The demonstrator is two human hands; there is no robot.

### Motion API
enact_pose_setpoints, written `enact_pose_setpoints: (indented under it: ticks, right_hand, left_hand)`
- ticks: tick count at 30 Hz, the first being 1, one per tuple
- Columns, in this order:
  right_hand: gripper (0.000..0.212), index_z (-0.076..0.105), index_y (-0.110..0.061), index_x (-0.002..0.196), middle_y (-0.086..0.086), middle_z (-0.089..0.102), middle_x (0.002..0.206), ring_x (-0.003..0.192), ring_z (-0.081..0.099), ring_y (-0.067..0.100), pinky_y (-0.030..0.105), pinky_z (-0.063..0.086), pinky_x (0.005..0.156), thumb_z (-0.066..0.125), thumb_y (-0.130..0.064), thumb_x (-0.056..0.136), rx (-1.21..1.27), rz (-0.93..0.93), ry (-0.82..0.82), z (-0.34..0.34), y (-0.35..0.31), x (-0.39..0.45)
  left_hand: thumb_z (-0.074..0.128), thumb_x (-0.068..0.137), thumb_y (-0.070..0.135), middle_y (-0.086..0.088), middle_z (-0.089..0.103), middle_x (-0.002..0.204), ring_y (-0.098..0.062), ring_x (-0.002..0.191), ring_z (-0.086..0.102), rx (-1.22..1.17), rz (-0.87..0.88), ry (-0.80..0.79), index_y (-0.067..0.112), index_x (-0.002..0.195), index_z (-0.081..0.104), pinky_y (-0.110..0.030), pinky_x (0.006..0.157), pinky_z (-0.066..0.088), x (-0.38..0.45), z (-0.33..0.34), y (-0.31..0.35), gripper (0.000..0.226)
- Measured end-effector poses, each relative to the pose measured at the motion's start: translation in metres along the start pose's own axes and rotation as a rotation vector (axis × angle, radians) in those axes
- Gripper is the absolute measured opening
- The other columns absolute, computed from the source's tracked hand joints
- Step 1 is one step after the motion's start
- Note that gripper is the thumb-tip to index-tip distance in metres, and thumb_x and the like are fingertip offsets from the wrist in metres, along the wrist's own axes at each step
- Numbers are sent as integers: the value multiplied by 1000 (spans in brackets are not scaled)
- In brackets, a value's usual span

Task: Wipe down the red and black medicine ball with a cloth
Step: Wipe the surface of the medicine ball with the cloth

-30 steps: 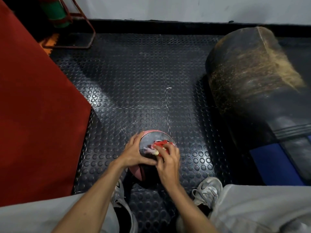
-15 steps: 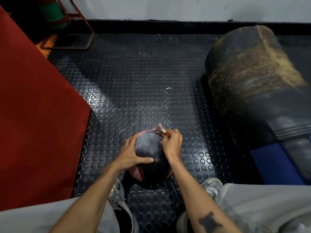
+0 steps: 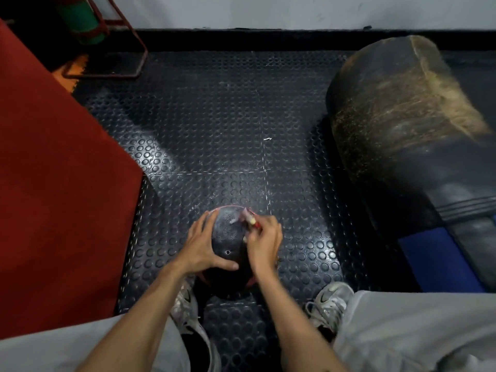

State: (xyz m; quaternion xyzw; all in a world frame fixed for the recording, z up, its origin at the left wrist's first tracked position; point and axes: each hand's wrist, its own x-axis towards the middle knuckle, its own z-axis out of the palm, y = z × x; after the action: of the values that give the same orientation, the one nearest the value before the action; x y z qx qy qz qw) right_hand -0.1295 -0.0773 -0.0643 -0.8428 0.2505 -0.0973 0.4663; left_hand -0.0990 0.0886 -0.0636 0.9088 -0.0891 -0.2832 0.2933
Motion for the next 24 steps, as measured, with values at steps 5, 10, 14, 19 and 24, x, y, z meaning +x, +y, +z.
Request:
enact_pose_setpoints:
  ticks: [5,10,14,19,24]
  right_hand:
    - [27,77,-17,102,2,67,95,89,62,18,15,42,77,65,0,84,47,80,-22,3,-9,16]
    - [28,78,-21,99,-4,65,91,82,62,20,19,48,75,66,0,84,89,52,26,-1,0,-3]
    - [23,77,-13,101,-2,65,89,87,62,23,17,39,74,63,0,87,44,101,27,-3,-14,22]
    - [30,77,-14,99,-3,66,89,86,63,21,22,46,73,63,5,81,65,42,19,-7,-7,-9]
    - [20,77,-9,97,-7,61,79,72,59,14,5,38,62,61,1,90,5,58,-18,-9,-25,32]
  left_hand:
    - [82,28,80,7,-5,162,-27,150,4,-37,-54,-3,45,151,-6,-51,121,16,3,-7,-6,155]
    - [84,29,77,13,-10,161,-27,150,0,-4,-10,-55,43,153,-7,-51,121,13,0,-10,-13,157]
    - [87,36,70,13,-5,159,-32,147,5,-24,-55,-23,42,153,-4,-55,118,22,5,-9,5,151]
    - [90,41,63,13,-10,160,-28,147,-1,35,13,-64,40,154,-7,-51,119,15,4,-11,6,150]
    - [87,36,69,13,-14,160,-28,148,-7,50,-9,-41,40,153,-8,-56,118,18,2,0,15,154]
